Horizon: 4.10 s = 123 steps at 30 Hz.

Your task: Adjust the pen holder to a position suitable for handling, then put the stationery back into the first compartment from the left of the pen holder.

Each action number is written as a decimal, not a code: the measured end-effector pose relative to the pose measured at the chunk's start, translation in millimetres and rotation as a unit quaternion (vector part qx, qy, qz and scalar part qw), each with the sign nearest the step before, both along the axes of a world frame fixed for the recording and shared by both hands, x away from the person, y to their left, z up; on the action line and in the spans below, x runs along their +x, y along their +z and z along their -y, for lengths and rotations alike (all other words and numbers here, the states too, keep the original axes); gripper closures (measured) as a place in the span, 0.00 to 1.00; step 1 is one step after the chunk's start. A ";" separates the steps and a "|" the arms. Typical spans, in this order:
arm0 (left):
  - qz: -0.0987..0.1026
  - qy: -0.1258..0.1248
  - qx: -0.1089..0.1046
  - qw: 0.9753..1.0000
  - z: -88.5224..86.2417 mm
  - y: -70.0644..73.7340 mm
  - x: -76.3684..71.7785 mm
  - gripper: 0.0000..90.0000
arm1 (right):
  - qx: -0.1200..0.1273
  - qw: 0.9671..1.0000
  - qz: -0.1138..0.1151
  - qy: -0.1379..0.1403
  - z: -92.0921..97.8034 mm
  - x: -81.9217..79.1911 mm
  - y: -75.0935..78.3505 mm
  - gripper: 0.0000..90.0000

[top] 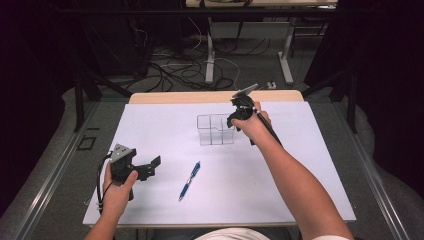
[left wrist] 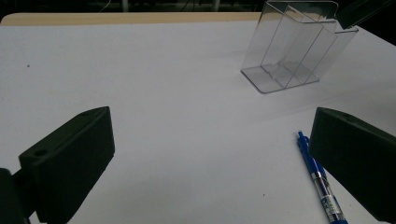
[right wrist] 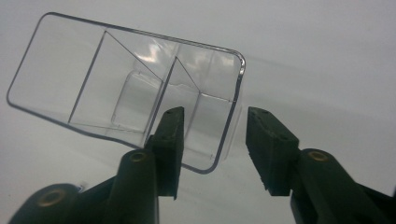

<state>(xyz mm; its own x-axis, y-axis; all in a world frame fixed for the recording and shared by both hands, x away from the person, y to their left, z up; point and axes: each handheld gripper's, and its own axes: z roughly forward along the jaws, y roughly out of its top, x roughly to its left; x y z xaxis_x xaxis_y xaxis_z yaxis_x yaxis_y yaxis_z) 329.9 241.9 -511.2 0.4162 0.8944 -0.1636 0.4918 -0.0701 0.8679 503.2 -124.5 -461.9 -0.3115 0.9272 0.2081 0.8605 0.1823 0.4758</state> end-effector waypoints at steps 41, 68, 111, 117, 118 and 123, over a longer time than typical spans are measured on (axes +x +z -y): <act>0.006 -0.049 -0.005 0.999 23.6 11.1 -7.1 0.02 | 0.035 0.956 0.280 0.078 115.0 -151.9 -19.0 0.00; -0.054 -0.120 0.068 0.989 77.6 7.2 -6.9 0.37 | -0.019 0.953 0.288 0.095 118.6 -155.4 -27.7 0.09; -0.296 -0.112 0.086 0.945 110.2 -24.6 12.7 0.79 | -0.003 0.957 0.270 0.102 118.6 -151.2 -32.6 0.16; -0.296 -0.107 0.096 0.944 111.8 -26.0 11.9 0.84 | 0.001 0.959 0.266 0.098 118.2 -150.7 -33.7 0.16; -0.297 -0.107 0.095 0.944 111.9 -26.2 11.8 0.85 | -0.001 0.958 0.267 0.100 118.8 -150.6 -33.4 0.16; -0.299 -0.105 0.098 0.943 113.2 -25.7 11.7 0.88 | 0.000 0.959 0.267 0.098 119.1 -150.6 -33.2 0.16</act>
